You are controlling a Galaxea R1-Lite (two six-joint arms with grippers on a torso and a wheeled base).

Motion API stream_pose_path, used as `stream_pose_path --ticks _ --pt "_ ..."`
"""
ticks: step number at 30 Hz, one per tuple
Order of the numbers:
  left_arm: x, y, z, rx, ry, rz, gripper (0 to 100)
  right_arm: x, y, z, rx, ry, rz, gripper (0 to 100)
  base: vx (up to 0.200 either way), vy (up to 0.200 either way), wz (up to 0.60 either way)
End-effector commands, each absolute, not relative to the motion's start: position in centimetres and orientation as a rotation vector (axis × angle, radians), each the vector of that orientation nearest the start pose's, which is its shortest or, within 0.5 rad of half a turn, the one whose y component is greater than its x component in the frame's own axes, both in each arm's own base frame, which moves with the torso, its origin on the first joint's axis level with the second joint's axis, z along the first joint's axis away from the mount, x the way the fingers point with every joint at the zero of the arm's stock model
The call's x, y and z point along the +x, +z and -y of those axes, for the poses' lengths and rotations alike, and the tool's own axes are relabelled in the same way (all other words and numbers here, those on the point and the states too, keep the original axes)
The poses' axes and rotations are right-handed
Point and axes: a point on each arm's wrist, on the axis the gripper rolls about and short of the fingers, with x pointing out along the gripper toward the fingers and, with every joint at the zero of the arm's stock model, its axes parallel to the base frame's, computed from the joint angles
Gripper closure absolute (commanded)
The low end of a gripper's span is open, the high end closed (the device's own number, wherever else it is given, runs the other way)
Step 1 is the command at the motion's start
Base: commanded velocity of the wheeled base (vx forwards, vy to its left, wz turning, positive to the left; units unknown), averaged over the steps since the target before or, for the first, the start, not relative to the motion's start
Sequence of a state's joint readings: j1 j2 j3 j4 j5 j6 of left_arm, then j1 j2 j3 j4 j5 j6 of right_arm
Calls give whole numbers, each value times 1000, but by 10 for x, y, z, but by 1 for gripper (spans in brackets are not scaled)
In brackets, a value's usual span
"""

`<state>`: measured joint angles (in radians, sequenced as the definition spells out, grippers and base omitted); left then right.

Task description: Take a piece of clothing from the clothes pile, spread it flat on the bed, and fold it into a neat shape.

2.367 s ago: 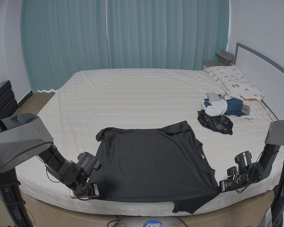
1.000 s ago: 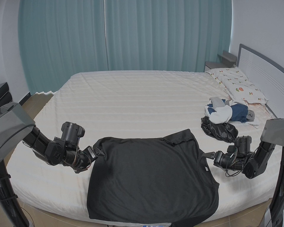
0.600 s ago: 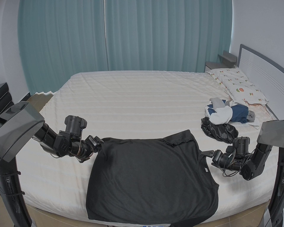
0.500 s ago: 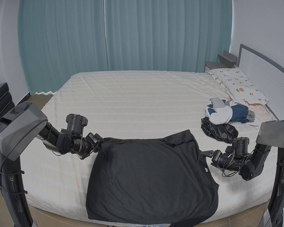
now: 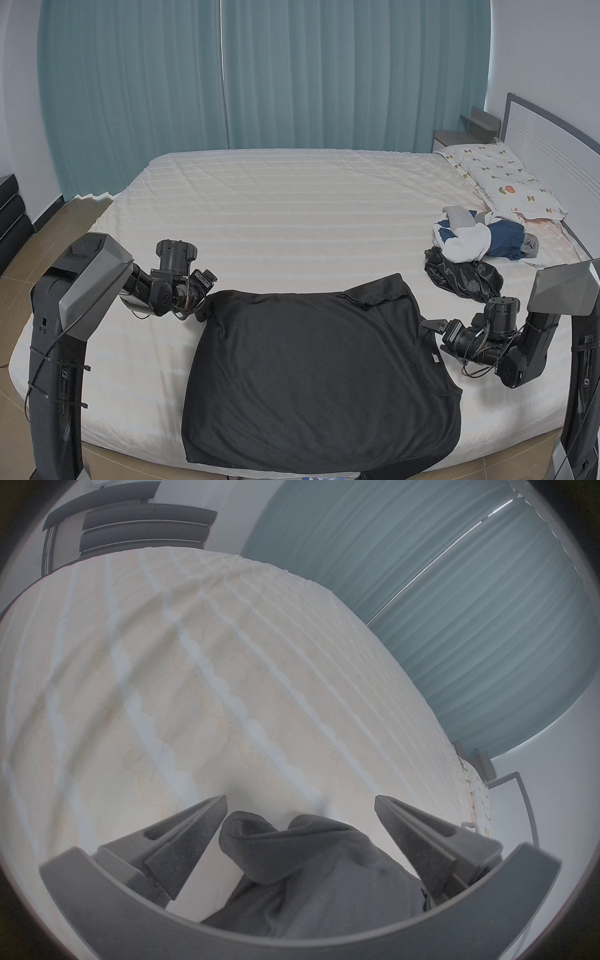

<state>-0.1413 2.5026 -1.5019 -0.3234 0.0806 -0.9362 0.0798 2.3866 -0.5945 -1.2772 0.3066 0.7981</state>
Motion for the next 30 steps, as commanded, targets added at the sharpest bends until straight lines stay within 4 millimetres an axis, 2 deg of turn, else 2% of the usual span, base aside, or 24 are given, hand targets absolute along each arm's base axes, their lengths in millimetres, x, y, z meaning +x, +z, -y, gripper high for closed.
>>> stream_pose_path --ticks 1,3,4,16,23,29,30 --pt "481 -17 66 -816 281 -667 0 342 -37 -35 861 140 -652 0 0 0 0" --pt "482 -16 65 -813 279 -662 0 342 -37 -35 866 138 -650 0 0 0 0" --pt "482 -16 65 -813 277 -663 100 342 -37 -35 866 139 -648 0 0 0 0" --pt "484 -11 63 -824 282 -627 100 343 -36 -35 866 141 -647 0 0 0 0" --pt "495 -5 48 -847 287 -374 100 343 -37 -35 868 140 -649 0 0 0 0" --pt "498 -4 42 -862 262 -297 100 343 -37 -35 868 140 -649 0 0 0 0" --pt "498 -11 41 -842 267 -312 100 343 -37 -35 868 140 -647 0 0 0 0"
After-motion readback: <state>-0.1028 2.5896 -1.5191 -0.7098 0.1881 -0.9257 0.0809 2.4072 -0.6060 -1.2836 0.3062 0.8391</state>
